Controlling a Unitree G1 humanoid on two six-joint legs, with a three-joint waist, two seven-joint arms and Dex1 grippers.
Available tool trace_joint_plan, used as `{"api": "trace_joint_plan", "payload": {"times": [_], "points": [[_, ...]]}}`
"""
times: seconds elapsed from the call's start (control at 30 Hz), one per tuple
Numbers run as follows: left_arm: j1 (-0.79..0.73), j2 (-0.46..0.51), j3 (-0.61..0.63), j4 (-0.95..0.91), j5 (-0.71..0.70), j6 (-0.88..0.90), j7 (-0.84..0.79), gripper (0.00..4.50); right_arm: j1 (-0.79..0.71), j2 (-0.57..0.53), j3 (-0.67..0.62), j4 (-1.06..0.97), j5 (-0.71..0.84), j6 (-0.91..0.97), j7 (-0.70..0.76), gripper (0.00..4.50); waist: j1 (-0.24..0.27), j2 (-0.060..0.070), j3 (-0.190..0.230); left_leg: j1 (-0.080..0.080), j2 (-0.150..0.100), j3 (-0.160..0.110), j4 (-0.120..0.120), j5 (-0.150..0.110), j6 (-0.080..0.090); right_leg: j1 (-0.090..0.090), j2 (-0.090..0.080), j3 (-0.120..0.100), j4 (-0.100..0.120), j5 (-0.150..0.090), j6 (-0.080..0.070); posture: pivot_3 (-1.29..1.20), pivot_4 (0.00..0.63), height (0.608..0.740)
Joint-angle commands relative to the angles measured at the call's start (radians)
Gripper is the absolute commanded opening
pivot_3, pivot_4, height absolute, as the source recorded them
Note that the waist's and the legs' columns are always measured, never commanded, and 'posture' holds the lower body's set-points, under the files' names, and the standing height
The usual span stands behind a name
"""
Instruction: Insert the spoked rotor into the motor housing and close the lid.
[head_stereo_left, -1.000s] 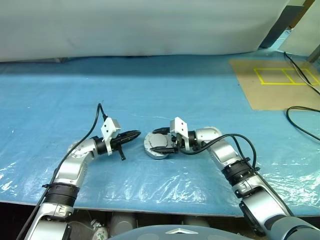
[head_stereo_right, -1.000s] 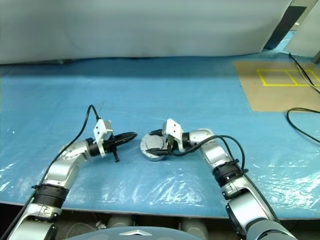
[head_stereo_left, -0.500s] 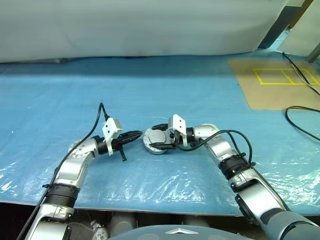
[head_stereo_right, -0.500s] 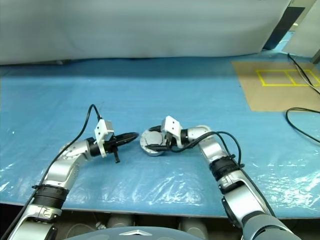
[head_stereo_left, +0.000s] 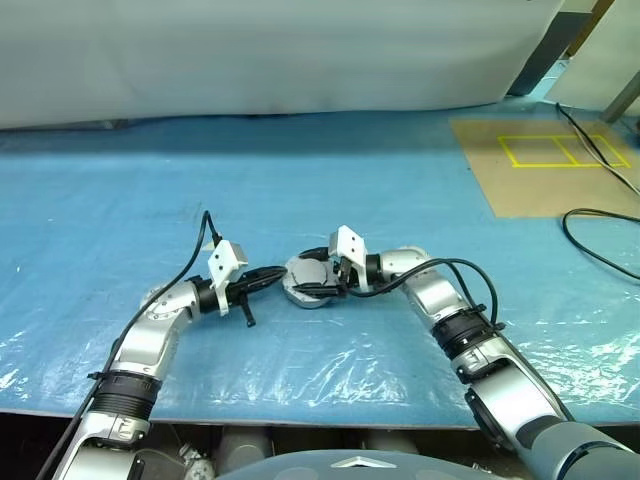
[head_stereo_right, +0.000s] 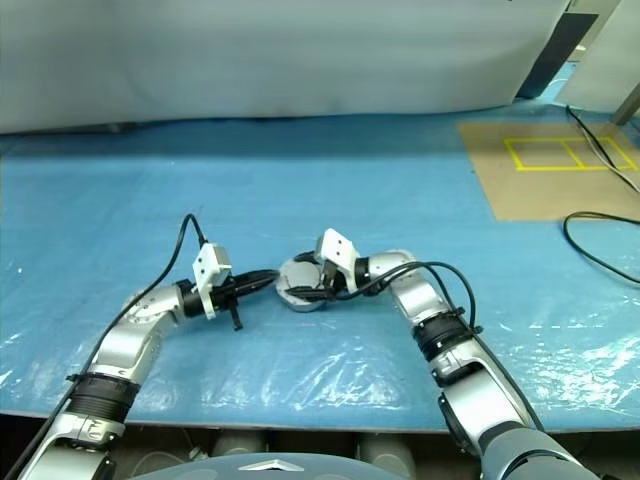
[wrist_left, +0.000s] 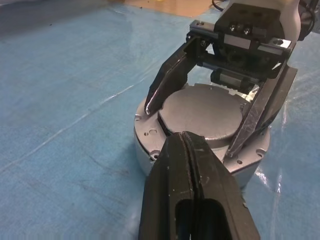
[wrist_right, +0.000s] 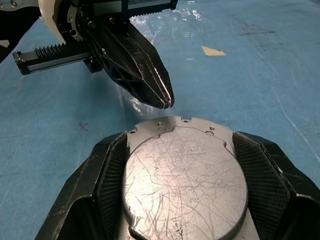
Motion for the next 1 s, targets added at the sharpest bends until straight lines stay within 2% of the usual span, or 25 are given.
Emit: {"api": "trace_joint_plan", "payload": {"times": [0.03,0.57,0.63,0.73,1.0], "points": [[0.000,0.014,-0.012,-0.037,0.021,-0.026,-0.004,0.00,0.091,-0.039,0.093,0.060,-0.124,0.120,-0.019,3.01,0.001,0.000,0.000,0.000,0.000,0.000,0.000,0.000,0.000,0.000,0.000,0.000,0.000,0.000,0.000,0.00,0.150,0.740],[-0.025,0.016,-0.079,0.023,0.115,-0.048,0.005,0.00,0.085,-0.028,0.072,-0.070,-0.084,0.233,-0.039,3.01,0.002,0.001,0.000,-0.001,0.000,0.001,-0.001,0.000,0.000,-0.002,0.000,0.000,-0.001,0.000,0.000,0.00,0.150,0.740],[-0.023,0.017,-0.083,0.023,0.111,-0.044,-0.005,0.00,0.095,-0.030,0.063,-0.087,-0.071,0.226,-0.031,3.74,0.003,0.001,0.000,-0.001,0.000,0.001,-0.001,0.000,0.000,-0.002,0.000,0.000,-0.001,0.000,0.000,0.00,0.150,0.740],[-0.021,0.016,-0.087,0.028,0.125,-0.060,0.004,0.00,0.102,-0.025,0.041,-0.106,-0.046,0.273,-0.034,4.44,0.003,0.002,0.000,-0.001,-0.001,0.001,-0.001,0.000,0.000,-0.003,0.000,0.000,-0.001,0.000,0.000,0.00,0.150,0.740],[-0.033,0.008,-0.101,0.039,0.129,-0.063,0.005,0.00,0.100,-0.036,-0.066,-0.225,0.017,0.302,-0.057,4.44,0.010,0.003,0.001,-0.003,-0.001,0.001,-0.001,0.000,0.000,-0.004,-0.001,0.000,-0.001,-0.001,0.001,0.00,0.150,0.740]]}}
